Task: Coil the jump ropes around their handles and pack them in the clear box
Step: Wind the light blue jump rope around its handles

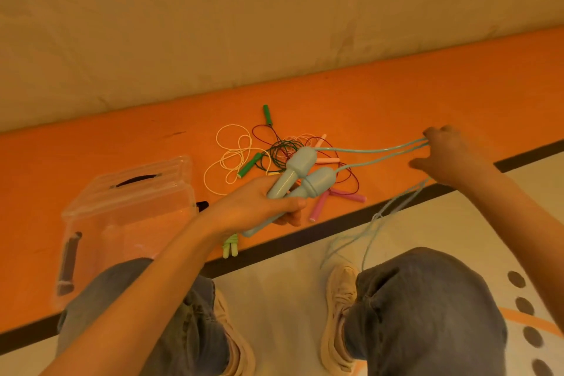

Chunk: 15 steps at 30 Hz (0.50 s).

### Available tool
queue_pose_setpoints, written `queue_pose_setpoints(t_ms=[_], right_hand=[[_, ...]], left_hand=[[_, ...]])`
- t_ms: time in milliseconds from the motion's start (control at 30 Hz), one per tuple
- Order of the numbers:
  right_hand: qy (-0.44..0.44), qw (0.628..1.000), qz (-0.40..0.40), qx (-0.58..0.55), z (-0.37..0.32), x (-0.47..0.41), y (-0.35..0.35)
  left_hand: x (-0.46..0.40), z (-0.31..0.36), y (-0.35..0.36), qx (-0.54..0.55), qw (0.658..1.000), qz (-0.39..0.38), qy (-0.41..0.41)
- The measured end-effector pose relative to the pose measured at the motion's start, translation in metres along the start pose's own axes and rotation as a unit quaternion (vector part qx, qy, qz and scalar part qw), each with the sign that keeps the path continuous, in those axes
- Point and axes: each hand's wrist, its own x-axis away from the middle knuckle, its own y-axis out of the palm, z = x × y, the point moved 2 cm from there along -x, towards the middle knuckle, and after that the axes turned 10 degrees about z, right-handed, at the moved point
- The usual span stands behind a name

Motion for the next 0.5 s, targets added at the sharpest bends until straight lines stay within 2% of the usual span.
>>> queue_pose_setpoints(t_ms=[100, 200, 300, 367, 433, 500], right_hand=[[0.013, 0.995, -0.104, 0.007, -0.016, 0.005, 0.01], [-0.043, 0.985, -0.129, -0.107, -0.042, 0.003, 0.019], [-0.14, 0.943, -0.159, -0.257, -0.073, 0.005, 0.017], [-0.189, 0.917, -0.204, -0.285, -0.087, 0.009, 0.016], [-0.206, 0.892, -0.233, -0.329, -0.094, 0.013, 0.025], [-0.204, 0.872, -0.221, -0.387, -0.096, 0.013, 0.033]], left_hand=[[-0.01, -0.003, -0.003, -0.021, 1.0, -0.007, 0.0], [-0.021, -0.004, -0.005, -0.037, 0.999, -0.027, -0.011], [-0.031, -0.005, -0.004, -0.074, 0.997, -0.036, -0.01], [-0.037, -0.008, -0.004, -0.08, 0.996, -0.025, -0.008], [-0.04, -0.011, -0.006, -0.052, 0.998, -0.023, -0.02], [-0.041, -0.011, -0.008, -0.039, 0.999, -0.026, -0.018]])
